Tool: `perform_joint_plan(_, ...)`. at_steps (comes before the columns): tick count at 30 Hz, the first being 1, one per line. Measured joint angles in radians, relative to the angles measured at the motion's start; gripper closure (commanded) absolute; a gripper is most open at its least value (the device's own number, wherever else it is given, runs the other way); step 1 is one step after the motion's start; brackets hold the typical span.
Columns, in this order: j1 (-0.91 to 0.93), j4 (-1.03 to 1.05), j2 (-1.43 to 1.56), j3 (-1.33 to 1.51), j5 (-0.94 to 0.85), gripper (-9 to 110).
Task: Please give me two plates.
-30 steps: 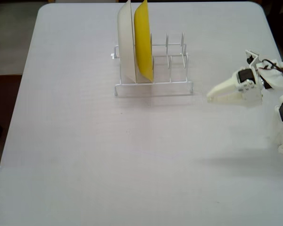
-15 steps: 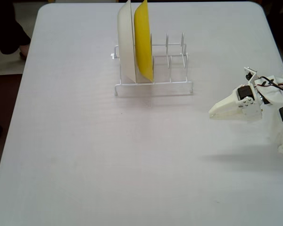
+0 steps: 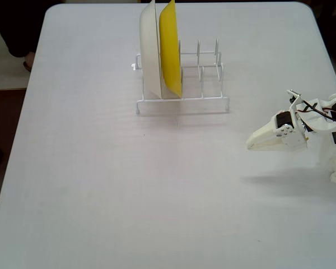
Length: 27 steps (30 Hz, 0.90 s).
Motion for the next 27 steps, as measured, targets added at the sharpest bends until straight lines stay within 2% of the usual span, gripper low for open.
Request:
perform_joint_plan(9, 0.020, -0.035, 0.000, 0.087, -0.011, 102)
perform_joint_plan(17, 0.020, 0.043, 0.000, 0.089, -0.009, 102)
perform_joint_plan(27, 0.020, 0.106, 0.000, 0.089, -0.094, 102)
